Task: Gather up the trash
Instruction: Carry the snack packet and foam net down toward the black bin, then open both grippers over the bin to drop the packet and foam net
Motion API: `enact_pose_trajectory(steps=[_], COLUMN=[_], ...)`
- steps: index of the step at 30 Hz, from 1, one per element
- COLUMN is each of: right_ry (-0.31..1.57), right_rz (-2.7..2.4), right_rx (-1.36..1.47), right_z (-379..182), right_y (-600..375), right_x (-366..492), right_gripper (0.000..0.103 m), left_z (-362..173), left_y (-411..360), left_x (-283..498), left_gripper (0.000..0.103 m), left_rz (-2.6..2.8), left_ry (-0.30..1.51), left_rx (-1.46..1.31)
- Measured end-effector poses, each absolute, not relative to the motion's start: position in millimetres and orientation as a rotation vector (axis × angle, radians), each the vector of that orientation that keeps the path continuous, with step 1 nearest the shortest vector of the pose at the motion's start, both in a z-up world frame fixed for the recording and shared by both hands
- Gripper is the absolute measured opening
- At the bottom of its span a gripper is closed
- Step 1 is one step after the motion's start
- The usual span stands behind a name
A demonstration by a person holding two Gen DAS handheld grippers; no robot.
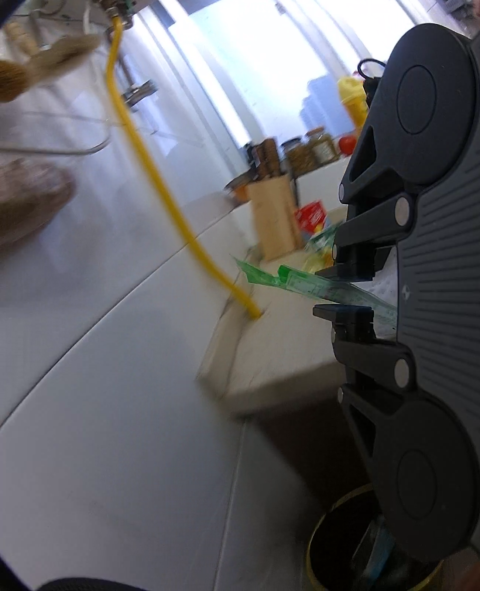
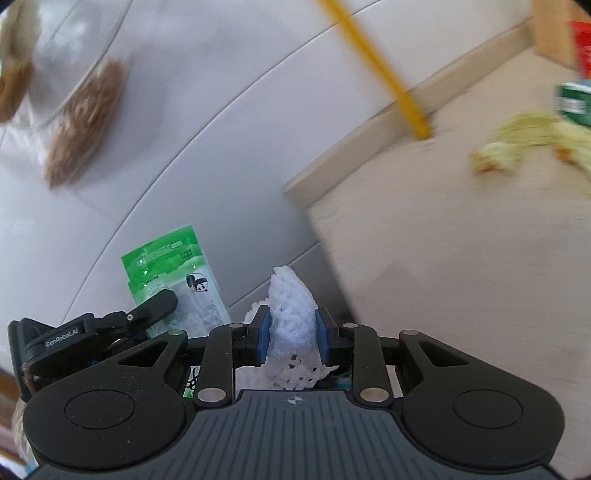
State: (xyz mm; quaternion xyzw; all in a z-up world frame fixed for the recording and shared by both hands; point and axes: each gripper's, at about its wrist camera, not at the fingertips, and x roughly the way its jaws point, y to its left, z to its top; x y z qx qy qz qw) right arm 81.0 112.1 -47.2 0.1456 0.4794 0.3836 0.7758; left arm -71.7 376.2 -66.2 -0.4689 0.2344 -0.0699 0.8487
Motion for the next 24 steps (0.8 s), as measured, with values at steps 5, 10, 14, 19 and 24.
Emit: enact_pose_trajectory(steps=[5,10,14,19,24], right_ry=[1.087,1.122,1.143,1.160,1.185], right_rz=[0.895,0.908,0.890,0.861,0.821], right_rx=[0.268,0.227,0.214,0.199,0.186], right_z=[-66.2,-83.9,-94.8,-106.4,-121.6], right_y=[163.9,196.4,210.8,222.9,233.1], right_x=[74.6,68.3,67.0,63.0,62.2], right_gripper=[0.033,0.033,0.033,0.039,0.048], left_z=[-74.8,-85.1,-93.1,-104.9,-117.4], left_y=[402.7,416.1,425.2,432.5,437.1], left_x=[-94.2,-101.7,-99.1,-93.6,-88.3], left_gripper=[0.011,0.011,0.011,0.012,0.025], left_rz=[-0.049,-0.004,0.011,0.014,0.046], left_ry=[0.504,0.533,0.562,0.602,0.663], left_rx=[-0.966,-0.943,-0.921,-0.889,-0.887])
